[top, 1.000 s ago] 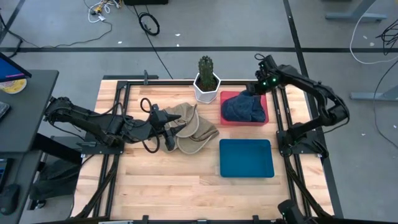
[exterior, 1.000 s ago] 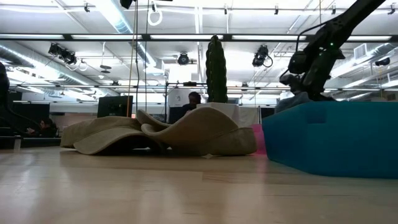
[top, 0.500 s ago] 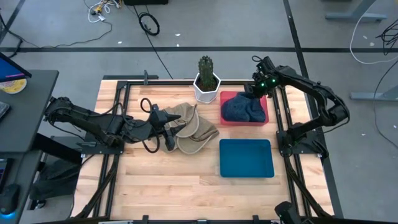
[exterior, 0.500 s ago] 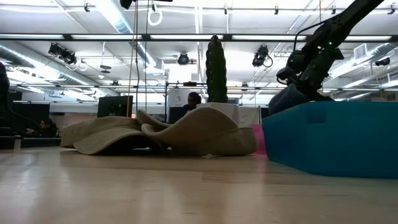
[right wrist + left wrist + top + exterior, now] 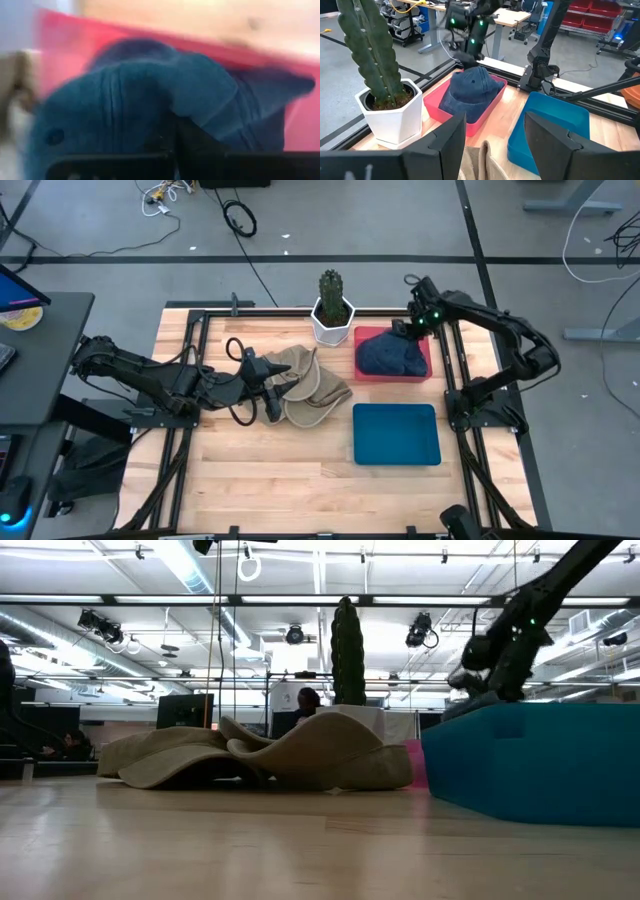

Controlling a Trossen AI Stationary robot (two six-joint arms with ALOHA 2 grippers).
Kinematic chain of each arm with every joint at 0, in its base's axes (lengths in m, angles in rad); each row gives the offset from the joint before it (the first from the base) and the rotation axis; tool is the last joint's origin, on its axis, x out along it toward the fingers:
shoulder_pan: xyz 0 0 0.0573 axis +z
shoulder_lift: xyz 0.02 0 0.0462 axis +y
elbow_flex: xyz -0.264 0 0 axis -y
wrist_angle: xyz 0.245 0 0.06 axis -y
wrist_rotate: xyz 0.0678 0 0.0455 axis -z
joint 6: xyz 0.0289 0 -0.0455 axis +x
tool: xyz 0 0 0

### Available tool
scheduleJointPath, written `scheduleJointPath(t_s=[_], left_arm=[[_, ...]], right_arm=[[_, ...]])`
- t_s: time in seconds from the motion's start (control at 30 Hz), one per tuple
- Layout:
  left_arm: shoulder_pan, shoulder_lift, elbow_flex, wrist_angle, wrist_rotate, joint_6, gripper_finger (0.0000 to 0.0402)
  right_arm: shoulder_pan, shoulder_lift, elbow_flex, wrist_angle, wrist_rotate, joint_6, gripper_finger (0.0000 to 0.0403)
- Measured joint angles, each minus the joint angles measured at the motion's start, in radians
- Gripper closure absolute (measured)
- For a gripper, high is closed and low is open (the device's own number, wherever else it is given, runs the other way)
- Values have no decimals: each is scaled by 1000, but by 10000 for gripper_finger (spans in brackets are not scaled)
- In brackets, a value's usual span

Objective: Pick & Place hat
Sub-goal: Put the blue cap into the pink bin, then put the center brown cap into the blue bin

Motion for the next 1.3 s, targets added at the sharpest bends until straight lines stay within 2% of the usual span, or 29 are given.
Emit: scheduleJointPath(t_s=[0.13,0.37,0.47,0.57,0.73,1.03,1.17,1.3], left_arm=[[0,0,0,0,0,1,198],[0,0,0,-13,0,0,198],[0,0,0,-15,0,0,198],[0,0,0,-16,0,0,198],[0,0,0,-24,0,0,198],[0,0,0,-28,0,-1,198],[0,0,0,-28,0,-1,198],[8,0,0,-29,1,7,198]], right_arm=[[-3,-4,-98,71,11,12,403],[2,-54,-112,150,9,20,403],[2,-82,-112,148,45,65,402],[0,-116,-112,143,55,78,386],[-19,-181,-112,81,56,72,324],[-49,-321,-112,-114,32,-7,168],[-53,-380,-112,-167,-74,-26,109],[-52,-436,-112,-174,-282,-8,70]])
